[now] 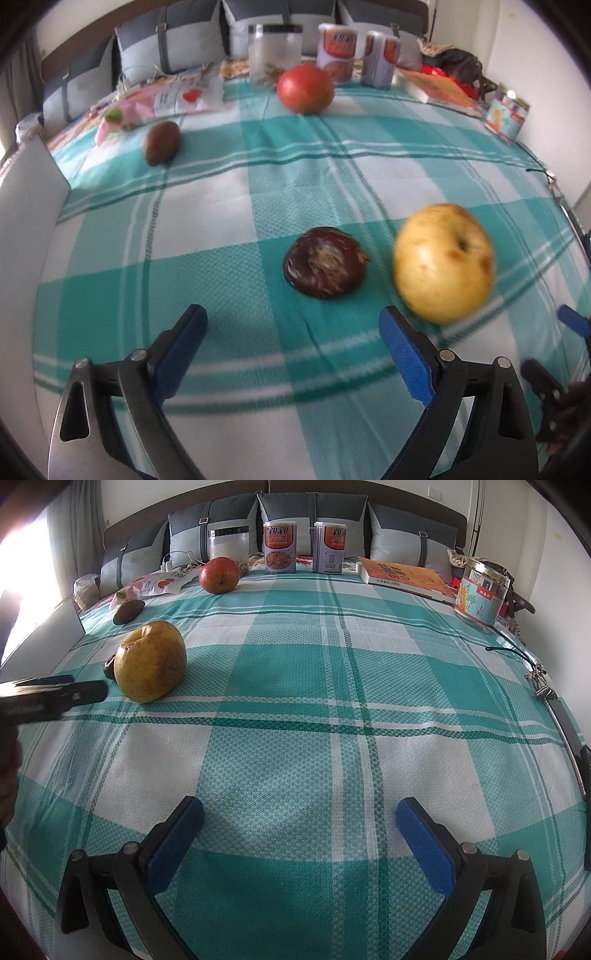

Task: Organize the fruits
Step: 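Lower the left tool onto the dark purple fruit and close it, then lower the dark purple fruit to the bed and open the left tool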

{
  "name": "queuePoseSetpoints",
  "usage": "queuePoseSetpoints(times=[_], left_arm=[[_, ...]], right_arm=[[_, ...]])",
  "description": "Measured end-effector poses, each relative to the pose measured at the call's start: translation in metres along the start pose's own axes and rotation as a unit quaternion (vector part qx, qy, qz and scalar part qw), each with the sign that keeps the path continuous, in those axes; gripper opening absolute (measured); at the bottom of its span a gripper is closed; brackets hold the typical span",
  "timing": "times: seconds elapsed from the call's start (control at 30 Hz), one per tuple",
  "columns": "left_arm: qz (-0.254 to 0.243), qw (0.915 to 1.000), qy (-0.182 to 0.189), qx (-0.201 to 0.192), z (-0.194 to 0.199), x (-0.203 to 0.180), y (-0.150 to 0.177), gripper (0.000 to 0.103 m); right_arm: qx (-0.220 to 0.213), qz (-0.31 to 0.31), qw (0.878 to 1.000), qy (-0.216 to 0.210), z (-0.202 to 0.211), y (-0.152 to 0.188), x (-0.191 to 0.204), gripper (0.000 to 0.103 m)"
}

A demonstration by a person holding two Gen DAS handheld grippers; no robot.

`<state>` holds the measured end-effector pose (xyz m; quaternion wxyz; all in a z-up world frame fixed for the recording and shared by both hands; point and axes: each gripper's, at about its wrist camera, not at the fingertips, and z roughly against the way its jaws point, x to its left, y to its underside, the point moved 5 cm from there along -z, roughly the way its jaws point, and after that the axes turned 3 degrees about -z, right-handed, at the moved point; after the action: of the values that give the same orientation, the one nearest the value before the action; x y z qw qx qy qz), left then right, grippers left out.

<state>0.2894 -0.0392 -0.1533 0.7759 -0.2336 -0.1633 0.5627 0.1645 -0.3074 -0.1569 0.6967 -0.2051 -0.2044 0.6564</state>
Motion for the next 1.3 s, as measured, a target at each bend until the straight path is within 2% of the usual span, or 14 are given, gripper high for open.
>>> queuePoseSetpoints(times=[0.17,0.23,0.27,0.33,0.43,0.63,1.0,1.2,1.23,1.3], left_arm=[[0.0,0.9996,0.016,-0.022,-0.003,-0.002,-0.007,0.094],[0.002,0.9994,0.018,-0.029,-0.004,-0.003,-0.01,0.09],[0.004,0.9991,0.018,-0.037,-0.004,-0.002,-0.012,0.08],[0.004,0.9987,0.017,-0.048,-0.004,-0.001,-0.014,0.069],[0.004,0.9979,0.031,-0.056,-0.002,0.001,-0.016,0.045],[0.009,0.9975,0.026,-0.064,0.015,0.007,-0.004,0.045],[0.041,0.9973,-0.01,-0.061,0.071,0.039,0.058,0.045],[0.077,0.9957,-0.022,-0.047,0.071,0.051,0.085,0.046],[0.08,0.9957,-0.026,-0.04,0.068,0.052,0.088,0.048],[0.068,0.9959,-0.037,-0.048,0.066,0.05,0.089,0.06]], right_arm=[[0.0,0.0,1.0,0.0,0.0,0.0,0.0,0.103],[0.0,0.0,1.0,0.0,0.0,0.0,0.0,0.103],[0.0,0.0,1.0,0.0,0.0,0.0,0.0,0.103],[0.0,0.0,1.0,0.0,0.0,0.0,0.0,0.103],[0.0,0.0,1.0,0.0,0.0,0.0,0.0,0.103],[0.0,0.0,1.0,0.0,0.0,0.0,0.0,0.103],[0.0,0.0,1.0,0.0,0.0,0.0,0.0,0.103],[0.0,0.0,1.0,0.0,0.0,0.0,0.0,0.103],[0.0,0.0,1.0,0.0,0.0,0.0,0.0,0.103],[0.0,0.0,1.0,0.0,0.0,0.0,0.0,0.103]])
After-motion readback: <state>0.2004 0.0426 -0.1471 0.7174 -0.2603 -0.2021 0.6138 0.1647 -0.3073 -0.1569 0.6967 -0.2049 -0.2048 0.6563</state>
